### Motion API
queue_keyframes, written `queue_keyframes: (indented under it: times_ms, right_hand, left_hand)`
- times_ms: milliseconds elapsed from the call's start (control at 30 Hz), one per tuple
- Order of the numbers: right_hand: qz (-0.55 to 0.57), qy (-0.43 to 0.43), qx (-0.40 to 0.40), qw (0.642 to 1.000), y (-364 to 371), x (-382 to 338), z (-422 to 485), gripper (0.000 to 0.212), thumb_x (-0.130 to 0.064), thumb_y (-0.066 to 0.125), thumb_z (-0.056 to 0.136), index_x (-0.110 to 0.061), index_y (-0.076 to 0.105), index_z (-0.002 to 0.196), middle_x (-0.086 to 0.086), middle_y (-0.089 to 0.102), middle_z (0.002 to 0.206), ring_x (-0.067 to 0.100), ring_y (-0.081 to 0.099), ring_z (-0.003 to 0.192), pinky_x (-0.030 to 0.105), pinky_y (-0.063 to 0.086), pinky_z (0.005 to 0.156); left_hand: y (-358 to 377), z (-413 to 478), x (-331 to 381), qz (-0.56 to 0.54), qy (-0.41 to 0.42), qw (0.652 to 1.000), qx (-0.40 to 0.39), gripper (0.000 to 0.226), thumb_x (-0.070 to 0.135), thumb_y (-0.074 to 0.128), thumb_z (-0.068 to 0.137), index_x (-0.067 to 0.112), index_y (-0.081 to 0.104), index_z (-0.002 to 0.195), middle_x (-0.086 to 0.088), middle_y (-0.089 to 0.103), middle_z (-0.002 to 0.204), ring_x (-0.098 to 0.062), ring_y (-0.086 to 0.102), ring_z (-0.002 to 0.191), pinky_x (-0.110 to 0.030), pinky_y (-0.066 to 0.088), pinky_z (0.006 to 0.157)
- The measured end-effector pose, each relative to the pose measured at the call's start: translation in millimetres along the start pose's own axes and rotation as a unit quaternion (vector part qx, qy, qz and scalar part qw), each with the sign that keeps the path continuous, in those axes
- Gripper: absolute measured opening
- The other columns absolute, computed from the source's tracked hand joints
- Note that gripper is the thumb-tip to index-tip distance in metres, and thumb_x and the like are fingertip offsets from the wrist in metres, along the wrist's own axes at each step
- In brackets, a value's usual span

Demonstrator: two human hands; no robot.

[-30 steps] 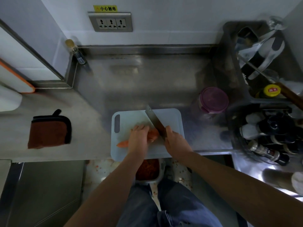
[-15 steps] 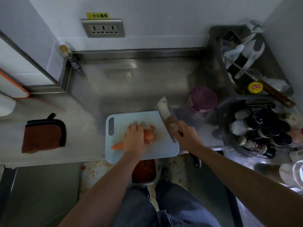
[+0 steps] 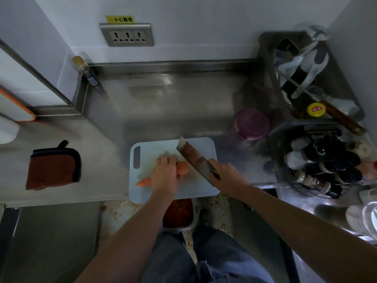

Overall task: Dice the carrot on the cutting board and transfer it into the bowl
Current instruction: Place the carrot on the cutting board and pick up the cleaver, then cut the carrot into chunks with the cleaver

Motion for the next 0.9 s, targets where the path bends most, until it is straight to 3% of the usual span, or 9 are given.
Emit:
queue_keyframes:
  times_ms: [167, 333, 500, 767, 900]
  right_hand:
    - [-0.032, 0.008, -0.008, 0.999, 4.0, 1.7, 1.0, 0.009, -0.013, 0.046, 0.093, -0.017, 0.043, 0.101, 0.010, 0.053, 0.065, 0.028, 0.054, 0.057, 0.041, 0.044, 0.052]
    - [-0.024, 0.093, 0.071, 0.993, -7.0, 18.3, 8.5, 0.020, -0.012, 0.044, 0.094, -0.013, 0.046, 0.113, 0.006, 0.056, 0.068, 0.024, 0.055, 0.059, 0.037, 0.047, 0.054]
    - [-0.029, 0.170, 0.141, 0.975, -24.3, 28.6, 14.2, 0.007, -0.010, 0.042, 0.095, -0.011, 0.040, 0.101, 0.010, 0.058, 0.074, 0.031, 0.057, 0.066, 0.044, 0.052, 0.059]
    - [-0.016, 0.195, 0.165, 0.967, -24.2, 33.7, 14.2, 0.016, -0.009, 0.041, 0.095, -0.006, 0.043, 0.111, 0.008, 0.055, 0.074, 0.030, 0.057, 0.069, 0.036, 0.043, 0.057]
    - [-0.010, 0.138, 0.110, 0.984, -17.5, 21.4, 16.8, 0.021, -0.012, 0.043, 0.095, -0.011, 0.043, 0.117, 0.008, 0.058, 0.068, 0.027, 0.058, 0.060, 0.040, 0.049, 0.054]
  left_hand:
    - [-0.4, -1.0, 1.2, -0.007, -0.005, 1.000, 0.003, 0.052, 0.033, 0.066, 0.088, 0.018, 0.045, 0.133, -0.006, 0.040, 0.134, -0.023, 0.039, 0.123, -0.033, 0.045, 0.097]
    - [-2.0, -0.9, 1.9, -0.011, -0.007, 1.000, -0.009, 0.053, 0.031, 0.066, 0.087, 0.018, 0.045, 0.133, -0.006, 0.038, 0.133, -0.024, 0.037, 0.122, -0.033, 0.046, 0.094]
    - [-2.4, 0.2, 1.7, -0.006, -0.010, 1.000, -0.020, 0.056, 0.033, 0.065, 0.088, 0.020, 0.042, 0.137, -0.007, 0.038, 0.134, -0.025, 0.037, 0.124, -0.035, 0.047, 0.096]
    - [-3.7, 3.3, 3.4, 0.001, -0.014, 1.000, -0.026, 0.056, 0.036, 0.064, 0.089, 0.022, 0.040, 0.138, -0.009, 0.038, 0.134, -0.026, 0.037, 0.125, -0.037, 0.048, 0.092]
    - [-3.2, 5.0, 2.8, 0.006, -0.020, 0.999, -0.028, 0.058, 0.038, 0.064, 0.088, 0.023, 0.039, 0.139, -0.008, 0.040, 0.133, -0.027, 0.038, 0.123, -0.038, 0.045, 0.096]
Point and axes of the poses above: each hand's wrist, its own z-axis towards the middle knuckle, its own y-axis out of the palm, x = y × z, the point moved 4 cm from there along z, towards the middle knuckle
